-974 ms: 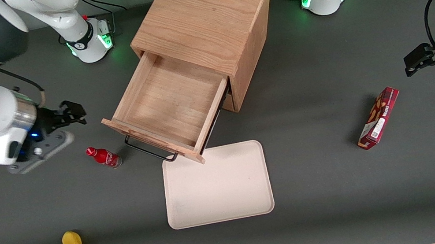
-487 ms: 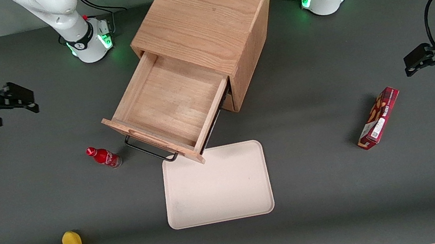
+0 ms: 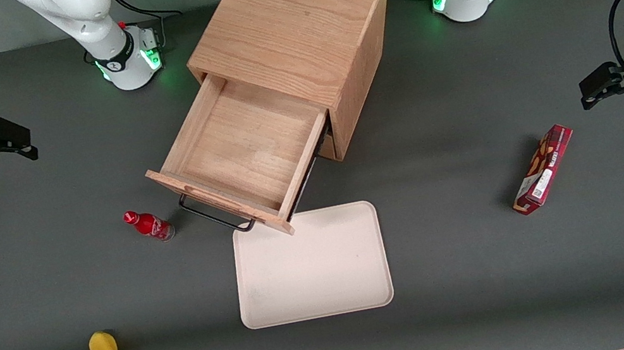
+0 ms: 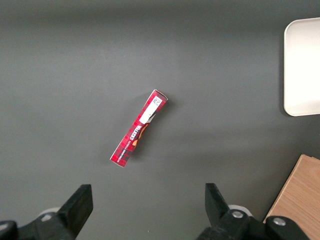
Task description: Open upper drawer
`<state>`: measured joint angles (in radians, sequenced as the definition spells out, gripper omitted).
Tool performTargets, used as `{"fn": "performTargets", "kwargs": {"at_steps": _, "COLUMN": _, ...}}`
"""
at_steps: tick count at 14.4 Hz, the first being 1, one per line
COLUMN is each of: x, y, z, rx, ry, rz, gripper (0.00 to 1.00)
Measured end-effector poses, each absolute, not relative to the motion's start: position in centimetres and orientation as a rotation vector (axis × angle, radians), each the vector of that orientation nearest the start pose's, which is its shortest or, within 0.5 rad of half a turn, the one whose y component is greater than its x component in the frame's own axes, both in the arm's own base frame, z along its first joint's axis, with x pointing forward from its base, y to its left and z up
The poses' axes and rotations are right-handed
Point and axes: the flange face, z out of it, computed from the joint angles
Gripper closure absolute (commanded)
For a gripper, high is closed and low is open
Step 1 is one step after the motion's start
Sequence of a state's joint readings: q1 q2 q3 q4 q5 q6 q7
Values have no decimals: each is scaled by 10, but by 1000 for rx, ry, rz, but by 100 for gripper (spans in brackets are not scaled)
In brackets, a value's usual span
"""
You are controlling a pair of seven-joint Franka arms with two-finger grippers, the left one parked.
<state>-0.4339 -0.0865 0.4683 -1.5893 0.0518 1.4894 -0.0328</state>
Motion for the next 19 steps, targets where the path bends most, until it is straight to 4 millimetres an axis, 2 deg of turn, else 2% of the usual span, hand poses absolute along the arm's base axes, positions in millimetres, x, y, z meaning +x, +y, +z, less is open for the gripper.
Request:
{"fn": "performTargets", "kwargs": {"at_steps": 3, "x": 519, "y": 32, "z": 653, "rx": -3106, "ry": -116, "rz": 30, "gripper": 0}}
{"fn": "performTargets", "kwargs": {"at_steps": 9, "x": 520, "y": 54, "z": 638, "rx": -3096, "ry": -170, "rz": 84, "gripper": 0}}
{"fn": "performTargets", "kwargs": {"at_steps": 13, "x": 524, "y": 49, "z": 636, "rx": -3097, "ry": -29, "rz": 72, "gripper": 0}}
{"fn": "performTargets", "kwargs": {"at_steps": 19, "x": 529, "y": 26, "z": 636, "rx": -3093, "ry": 75, "rz": 44, "gripper": 0}}
